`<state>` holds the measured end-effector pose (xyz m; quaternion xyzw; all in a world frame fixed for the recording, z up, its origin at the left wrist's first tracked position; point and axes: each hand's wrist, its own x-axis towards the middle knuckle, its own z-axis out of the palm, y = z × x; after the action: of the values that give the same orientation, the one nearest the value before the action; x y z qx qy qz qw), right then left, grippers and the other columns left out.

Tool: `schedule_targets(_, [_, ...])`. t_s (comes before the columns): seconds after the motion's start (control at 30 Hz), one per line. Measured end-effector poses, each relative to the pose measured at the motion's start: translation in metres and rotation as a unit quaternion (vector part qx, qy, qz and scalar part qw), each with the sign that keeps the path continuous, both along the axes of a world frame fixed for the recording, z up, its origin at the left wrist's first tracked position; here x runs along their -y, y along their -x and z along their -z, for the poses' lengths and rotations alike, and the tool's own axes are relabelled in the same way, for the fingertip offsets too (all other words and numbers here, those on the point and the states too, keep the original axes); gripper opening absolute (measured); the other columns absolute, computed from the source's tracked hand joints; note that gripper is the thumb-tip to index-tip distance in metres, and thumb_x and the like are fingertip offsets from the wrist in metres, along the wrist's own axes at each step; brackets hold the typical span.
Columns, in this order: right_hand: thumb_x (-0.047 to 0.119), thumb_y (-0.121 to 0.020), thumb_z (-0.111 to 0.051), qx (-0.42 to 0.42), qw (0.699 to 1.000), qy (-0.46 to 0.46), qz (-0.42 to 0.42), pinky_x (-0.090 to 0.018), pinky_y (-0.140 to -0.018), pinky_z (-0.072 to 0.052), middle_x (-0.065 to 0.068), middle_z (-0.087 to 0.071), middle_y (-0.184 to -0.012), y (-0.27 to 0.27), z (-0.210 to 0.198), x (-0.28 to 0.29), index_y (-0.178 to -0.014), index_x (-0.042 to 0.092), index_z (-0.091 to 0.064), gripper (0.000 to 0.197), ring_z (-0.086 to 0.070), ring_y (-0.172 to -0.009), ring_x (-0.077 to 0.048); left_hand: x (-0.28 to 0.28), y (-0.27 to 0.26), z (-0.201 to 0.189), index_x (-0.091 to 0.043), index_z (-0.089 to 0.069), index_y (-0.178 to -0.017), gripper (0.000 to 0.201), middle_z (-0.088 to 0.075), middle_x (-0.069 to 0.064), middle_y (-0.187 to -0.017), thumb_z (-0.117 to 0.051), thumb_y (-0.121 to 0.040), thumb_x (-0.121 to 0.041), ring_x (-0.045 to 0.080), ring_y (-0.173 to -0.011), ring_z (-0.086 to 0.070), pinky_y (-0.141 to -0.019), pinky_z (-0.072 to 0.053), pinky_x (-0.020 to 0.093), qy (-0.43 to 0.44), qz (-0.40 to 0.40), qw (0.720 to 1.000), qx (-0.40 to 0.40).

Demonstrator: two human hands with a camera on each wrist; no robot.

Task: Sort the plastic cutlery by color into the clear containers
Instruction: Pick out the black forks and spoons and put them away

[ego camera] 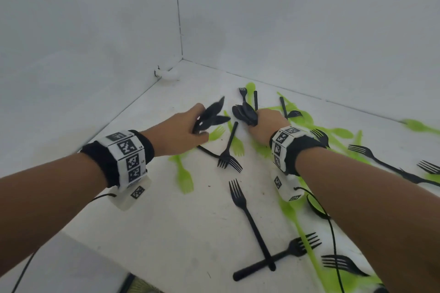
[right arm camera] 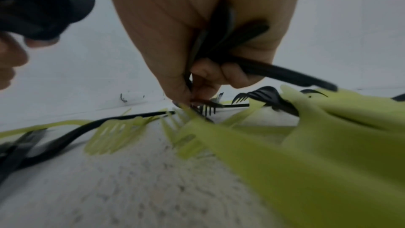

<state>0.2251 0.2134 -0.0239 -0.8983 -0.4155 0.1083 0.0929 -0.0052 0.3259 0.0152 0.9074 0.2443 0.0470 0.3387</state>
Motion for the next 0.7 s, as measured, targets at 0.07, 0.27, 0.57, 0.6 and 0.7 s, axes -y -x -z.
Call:
schedule_targets(0.07, [0.034, -0.092, -0.057, -0.015, 0.999, -0.044, 0.02, -0.028, -0.058, -0.045, -0.002, -0.065, -0.084, 0.001, -0.006, 0.002, -0.096, 0.015, -0.064, 0.021, -0.059, -0.07, -0.02, 0.007, 0.001, 0.002, -0.034, -0.044, -0.089, 0.025, -0.064, -0.004, -0.085, -0.068, -0.093, -0.04, 0.015, -0.074, -0.059, -0.066, -0.046, 0.031, -0.038, 0.064, 0.996, -0.041])
schedule_targets(0.27, [0.034, -0.091, -0.055, -0.044, 0.978, -0.166, 0.114, -0.035, -0.071, -0.052, 0.0, -0.062, -0.085, -0.003, -0.029, 0.024, -0.106, 0.018, -0.056, 0.022, -0.061, -0.076, -0.023, 0.039, -0.015, 0.012, -0.031, -0.046, -0.092, 0.026, -0.058, -0.008, -0.077, -0.06, -0.097, -0.052, 0.005, -0.068, -0.054, -0.06, -0.04, 0.027, -0.12, 0.225, 0.962, -0.097])
schedule_targets(0.57, [0.023, -0.094, -0.055, -0.087, 0.943, -0.246, 0.205, -0.031, -0.064, -0.047, -0.002, -0.063, -0.087, -0.011, -0.037, 0.096, -0.108, 0.016, -0.061, 0.017, -0.062, -0.078, -0.026, 0.041, -0.089, 0.015, -0.016, -0.054, -0.112, 0.015, -0.06, 0.002, -0.078, -0.049, -0.107, -0.03, 0.014, -0.057, -0.054, -0.059, -0.047, 0.026, 0.268, 0.003, 0.958, 0.103])
schedule_targets(0.6, [0.023, -0.093, -0.056, -0.092, 0.939, -0.255, 0.212, -0.028, -0.06, -0.043, -0.001, -0.063, -0.085, -0.008, -0.039, 0.103, -0.106, 0.016, -0.061, 0.016, -0.059, -0.074, -0.022, 0.046, -0.099, 0.011, -0.013, -0.054, -0.108, 0.014, -0.058, 0.002, -0.075, -0.05, -0.107, -0.026, 0.013, -0.052, -0.05, -0.054, -0.044, 0.024, 0.314, -0.027, 0.941, 0.125])
schedule_targets(0.7, [0.022, -0.091, -0.057, -0.111, 0.924, -0.292, 0.22, -0.028, -0.057, -0.039, -0.002, -0.066, -0.083, 0.01, -0.04, 0.12, -0.099, 0.017, -0.062, 0.011, -0.056, -0.066, -0.018, 0.068, -0.127, 0.003, -0.01, -0.058, -0.101, 0.016, -0.056, 0.002, -0.075, -0.058, -0.101, -0.026, 0.013, -0.046, -0.036, -0.045, -0.034, 0.024, 0.387, -0.059, 0.907, 0.156])
